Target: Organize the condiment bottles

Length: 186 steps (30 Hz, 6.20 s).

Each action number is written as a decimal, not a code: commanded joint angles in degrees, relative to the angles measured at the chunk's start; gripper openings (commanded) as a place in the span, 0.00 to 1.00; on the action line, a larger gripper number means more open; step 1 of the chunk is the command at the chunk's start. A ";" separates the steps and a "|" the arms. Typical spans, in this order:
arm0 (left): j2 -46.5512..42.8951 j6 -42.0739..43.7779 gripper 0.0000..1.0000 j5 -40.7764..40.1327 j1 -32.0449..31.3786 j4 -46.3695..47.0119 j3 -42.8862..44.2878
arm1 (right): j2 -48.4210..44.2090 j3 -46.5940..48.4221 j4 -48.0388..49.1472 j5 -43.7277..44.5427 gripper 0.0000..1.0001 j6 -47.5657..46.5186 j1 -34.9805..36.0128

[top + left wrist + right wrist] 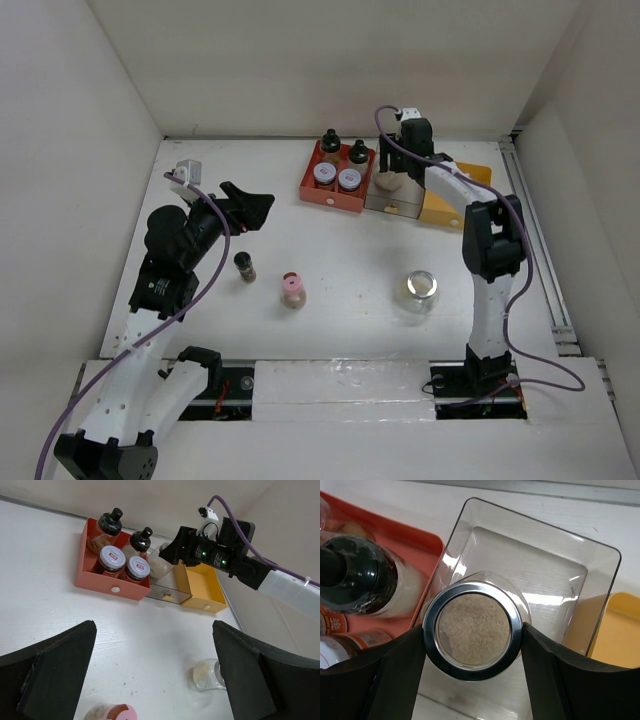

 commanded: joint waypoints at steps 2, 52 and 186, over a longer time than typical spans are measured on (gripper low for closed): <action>0.22 0.75 0.99 0.12 -0.41 2.86 0.12 | 0.00 6.04 4.32 2.82 0.58 0.17 -0.06; -5.41 0.31 0.99 1.35 -1.03 1.54 0.82 | -65.55 -48.43 -22.91 21.46 1.00 20.62 29.81; -9.71 -0.13 0.99 -13.33 1.43 -2.32 2.05 | -29.63 -34.39 9.06 -9.12 1.00 -10.12 47.05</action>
